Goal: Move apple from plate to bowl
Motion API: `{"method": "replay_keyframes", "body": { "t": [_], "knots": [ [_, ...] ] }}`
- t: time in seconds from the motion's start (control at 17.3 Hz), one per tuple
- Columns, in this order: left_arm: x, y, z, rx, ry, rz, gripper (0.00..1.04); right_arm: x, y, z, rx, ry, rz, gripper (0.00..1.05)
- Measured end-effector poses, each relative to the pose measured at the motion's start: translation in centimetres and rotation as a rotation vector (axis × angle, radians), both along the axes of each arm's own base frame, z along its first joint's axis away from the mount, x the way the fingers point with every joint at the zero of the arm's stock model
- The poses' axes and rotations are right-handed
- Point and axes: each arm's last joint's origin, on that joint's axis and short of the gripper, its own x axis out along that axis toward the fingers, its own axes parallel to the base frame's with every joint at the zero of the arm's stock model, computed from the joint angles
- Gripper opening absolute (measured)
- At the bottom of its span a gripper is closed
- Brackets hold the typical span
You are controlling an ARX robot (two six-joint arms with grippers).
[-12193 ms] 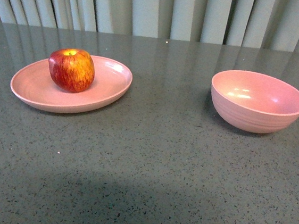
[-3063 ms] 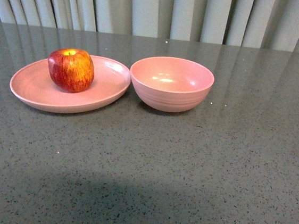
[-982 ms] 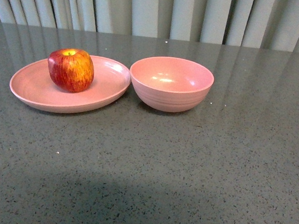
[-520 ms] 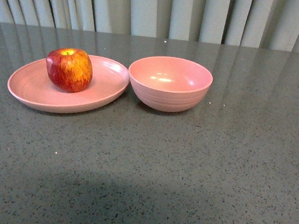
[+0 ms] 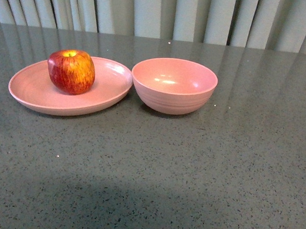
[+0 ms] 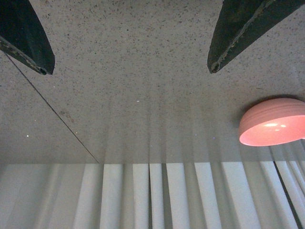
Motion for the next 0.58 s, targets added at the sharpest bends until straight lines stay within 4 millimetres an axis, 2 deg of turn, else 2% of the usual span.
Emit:
{"method": "replay_keyframes", "body": {
  "t": [0.17,0.29,0.46,0.58],
  "knots": [
    [6.3,-0.9,1.1,-0.001,0.11,-0.119,0.98,0.0,0.0,0.0,0.0,0.0,0.0,0.98],
    [10.2,-2.5,1.2,-0.012,0.191,-0.221,0.98,0.0,0.0,0.0,0.0,0.0,0.0,0.98],
    [14.5,-4.5,-0.1,0.004,0.32,-0.253,0.98,0.0,0.0,0.0,0.0,0.0,0.0,0.98],
    [16.6,-5.0,-1.5,0.026,0.395,-0.219,0.98,0.0,0.0,0.0,0.0,0.0,0.0,0.98]
  ]
}}
